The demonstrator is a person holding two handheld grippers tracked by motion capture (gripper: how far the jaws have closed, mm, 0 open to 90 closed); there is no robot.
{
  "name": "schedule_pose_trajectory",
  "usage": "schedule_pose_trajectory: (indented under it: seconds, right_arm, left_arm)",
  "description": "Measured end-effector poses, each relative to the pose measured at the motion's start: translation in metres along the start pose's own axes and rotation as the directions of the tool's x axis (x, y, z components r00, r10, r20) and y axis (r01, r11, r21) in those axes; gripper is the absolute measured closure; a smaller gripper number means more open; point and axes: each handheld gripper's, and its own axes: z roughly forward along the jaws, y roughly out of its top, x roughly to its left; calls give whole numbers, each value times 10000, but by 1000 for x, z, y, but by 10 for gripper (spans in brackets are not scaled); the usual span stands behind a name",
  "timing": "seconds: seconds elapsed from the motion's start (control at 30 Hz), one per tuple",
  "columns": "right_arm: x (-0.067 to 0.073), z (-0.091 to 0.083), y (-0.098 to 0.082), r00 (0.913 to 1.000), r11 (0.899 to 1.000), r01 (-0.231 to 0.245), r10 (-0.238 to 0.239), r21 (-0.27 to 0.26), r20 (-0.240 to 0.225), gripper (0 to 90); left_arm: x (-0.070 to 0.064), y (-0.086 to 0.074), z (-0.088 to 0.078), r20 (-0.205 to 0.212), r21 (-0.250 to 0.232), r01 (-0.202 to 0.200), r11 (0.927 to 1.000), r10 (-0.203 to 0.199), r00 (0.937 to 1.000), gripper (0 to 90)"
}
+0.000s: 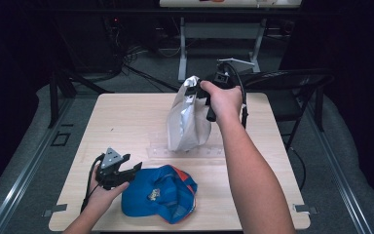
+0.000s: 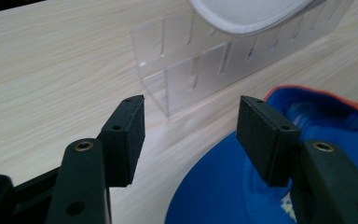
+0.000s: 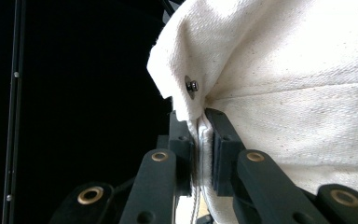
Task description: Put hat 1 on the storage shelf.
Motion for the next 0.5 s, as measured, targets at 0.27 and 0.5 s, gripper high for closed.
schedule_pose_trajectory:
  seconds: [0.27,0.5]
  right_arm:
    - [1,2,0,10000,9999,63,-63,87,-35,816]
    - [2,4,-1,9999,9999,96,-95,102,-80,816]
  left_arm:
    - [-27,29,19,415,-394,-193,9990,209,9989,429]
    - [-47,44,37,517,-489,-439,9978,464,9976,420]
